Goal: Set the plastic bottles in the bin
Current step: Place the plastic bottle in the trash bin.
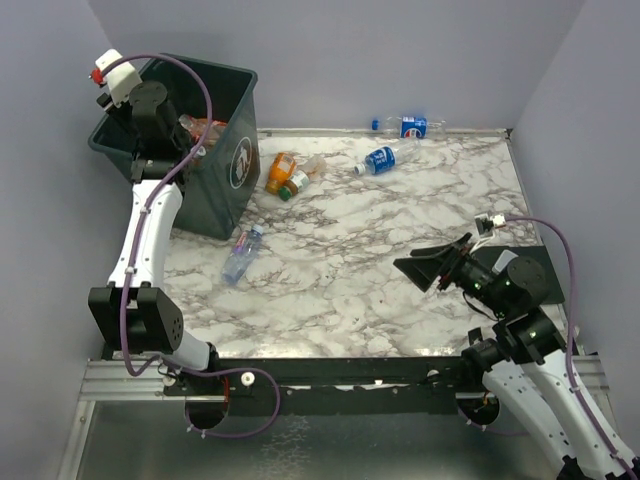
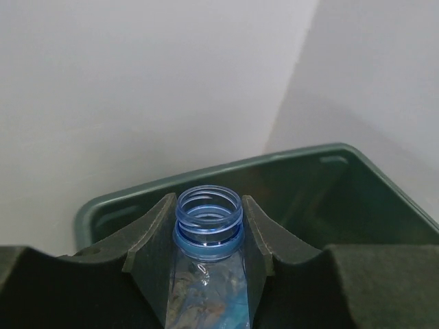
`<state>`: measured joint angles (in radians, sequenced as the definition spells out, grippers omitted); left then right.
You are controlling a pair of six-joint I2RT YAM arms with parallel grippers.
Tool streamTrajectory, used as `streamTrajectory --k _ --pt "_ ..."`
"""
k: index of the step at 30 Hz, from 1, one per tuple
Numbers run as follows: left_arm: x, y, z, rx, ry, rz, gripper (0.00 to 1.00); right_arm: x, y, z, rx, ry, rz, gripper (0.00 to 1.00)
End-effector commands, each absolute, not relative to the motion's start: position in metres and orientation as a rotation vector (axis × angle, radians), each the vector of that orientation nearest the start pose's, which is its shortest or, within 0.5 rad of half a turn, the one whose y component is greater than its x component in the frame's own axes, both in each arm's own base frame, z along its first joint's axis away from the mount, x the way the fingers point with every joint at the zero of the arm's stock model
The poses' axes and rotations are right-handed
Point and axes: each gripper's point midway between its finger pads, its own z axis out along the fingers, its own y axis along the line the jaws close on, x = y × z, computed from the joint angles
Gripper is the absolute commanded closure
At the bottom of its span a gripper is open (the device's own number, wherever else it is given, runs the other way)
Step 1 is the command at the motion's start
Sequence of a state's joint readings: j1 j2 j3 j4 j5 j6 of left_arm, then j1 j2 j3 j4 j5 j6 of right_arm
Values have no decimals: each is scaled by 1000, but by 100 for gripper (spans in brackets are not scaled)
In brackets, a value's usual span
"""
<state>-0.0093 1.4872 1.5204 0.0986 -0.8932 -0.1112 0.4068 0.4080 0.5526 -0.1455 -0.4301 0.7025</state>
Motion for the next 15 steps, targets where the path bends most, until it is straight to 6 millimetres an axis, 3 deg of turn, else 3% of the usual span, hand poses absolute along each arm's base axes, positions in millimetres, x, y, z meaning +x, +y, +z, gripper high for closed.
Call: streamTrajectory --k 1,6,8,15 --pt "488 71 390 -606 1492 202 100 181 183 280 -111 1714 1165 3" --pt "509 40 411 -490 1456 5 100 183 184 279 -117 1721 1164 3" --pt "508 36 425 -480 1406 -31 100 184 184 279 -118 1724 1157 3" --pt "464 75 489 -621 1131 90 100 185 184 277 -113 1728 1153 3"
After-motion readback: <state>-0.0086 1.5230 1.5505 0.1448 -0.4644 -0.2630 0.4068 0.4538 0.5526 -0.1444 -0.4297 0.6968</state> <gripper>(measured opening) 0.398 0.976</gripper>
